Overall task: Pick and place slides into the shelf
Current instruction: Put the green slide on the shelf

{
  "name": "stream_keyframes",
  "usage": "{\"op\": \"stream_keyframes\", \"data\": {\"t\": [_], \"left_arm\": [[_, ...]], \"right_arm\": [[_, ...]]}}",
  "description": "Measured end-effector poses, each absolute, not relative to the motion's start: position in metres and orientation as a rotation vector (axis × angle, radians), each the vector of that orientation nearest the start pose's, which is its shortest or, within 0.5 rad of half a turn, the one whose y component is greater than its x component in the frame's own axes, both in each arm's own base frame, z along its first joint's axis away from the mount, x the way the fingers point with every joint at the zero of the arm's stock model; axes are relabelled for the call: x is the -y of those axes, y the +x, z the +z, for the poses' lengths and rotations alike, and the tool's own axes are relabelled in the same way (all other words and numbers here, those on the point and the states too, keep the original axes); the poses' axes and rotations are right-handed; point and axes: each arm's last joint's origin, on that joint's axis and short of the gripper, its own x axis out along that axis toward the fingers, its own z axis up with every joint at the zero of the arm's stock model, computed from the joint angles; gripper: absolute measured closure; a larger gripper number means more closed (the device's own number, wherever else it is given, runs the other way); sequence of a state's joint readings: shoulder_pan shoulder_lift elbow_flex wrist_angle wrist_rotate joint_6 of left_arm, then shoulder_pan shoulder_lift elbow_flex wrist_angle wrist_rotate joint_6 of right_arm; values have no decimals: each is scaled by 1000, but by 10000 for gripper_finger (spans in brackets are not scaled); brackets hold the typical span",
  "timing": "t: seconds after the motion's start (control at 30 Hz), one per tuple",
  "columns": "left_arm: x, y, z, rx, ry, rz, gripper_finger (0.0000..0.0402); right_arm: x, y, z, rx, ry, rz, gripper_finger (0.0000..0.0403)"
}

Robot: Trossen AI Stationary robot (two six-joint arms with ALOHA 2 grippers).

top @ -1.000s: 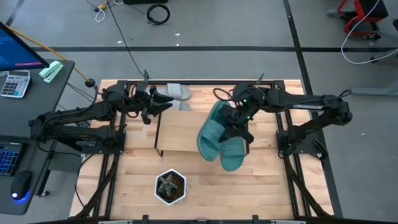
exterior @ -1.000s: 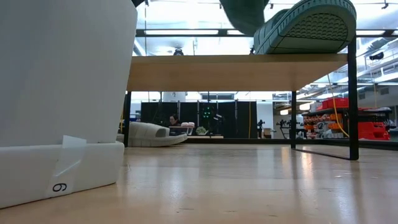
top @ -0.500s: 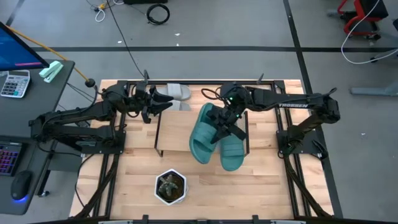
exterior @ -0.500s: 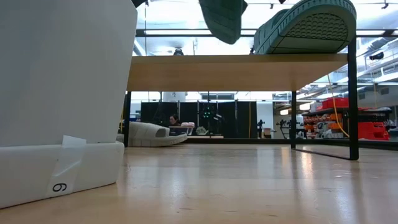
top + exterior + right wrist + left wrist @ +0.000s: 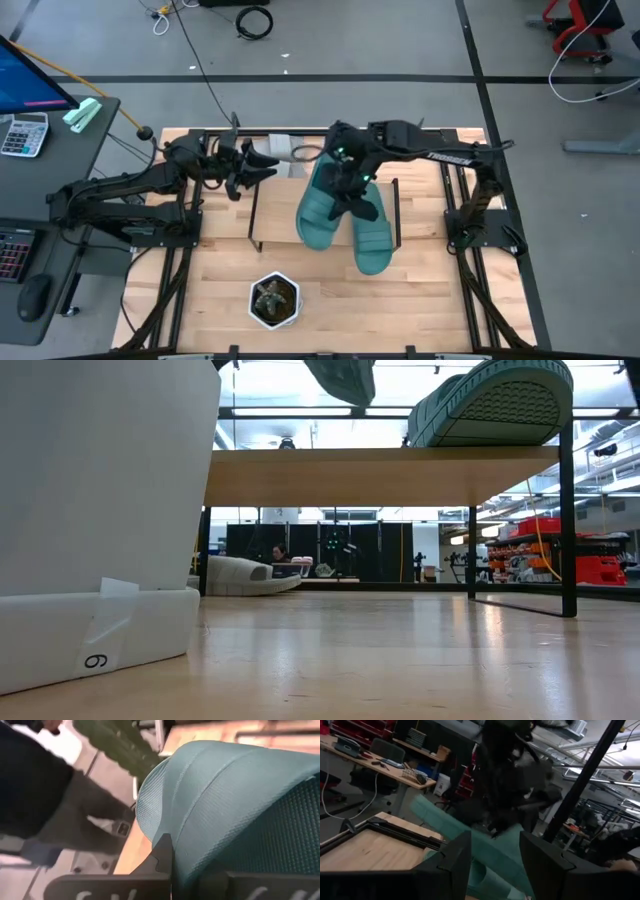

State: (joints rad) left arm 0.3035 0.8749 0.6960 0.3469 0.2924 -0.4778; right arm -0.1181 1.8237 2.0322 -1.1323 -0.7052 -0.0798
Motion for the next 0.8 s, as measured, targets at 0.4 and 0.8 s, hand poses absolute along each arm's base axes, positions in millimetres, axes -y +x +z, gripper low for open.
{"op": "stream_keyframes", "data": {"t": [0.4,0.8], "left_arm": [[-55,183,341,168,-409,-57,230],[-55,183,341,167,-412,-61,230]], "right_arm": [[13,386,373,-1000,353,622,393],[2,397,348,-1106,360,670,393]]}}
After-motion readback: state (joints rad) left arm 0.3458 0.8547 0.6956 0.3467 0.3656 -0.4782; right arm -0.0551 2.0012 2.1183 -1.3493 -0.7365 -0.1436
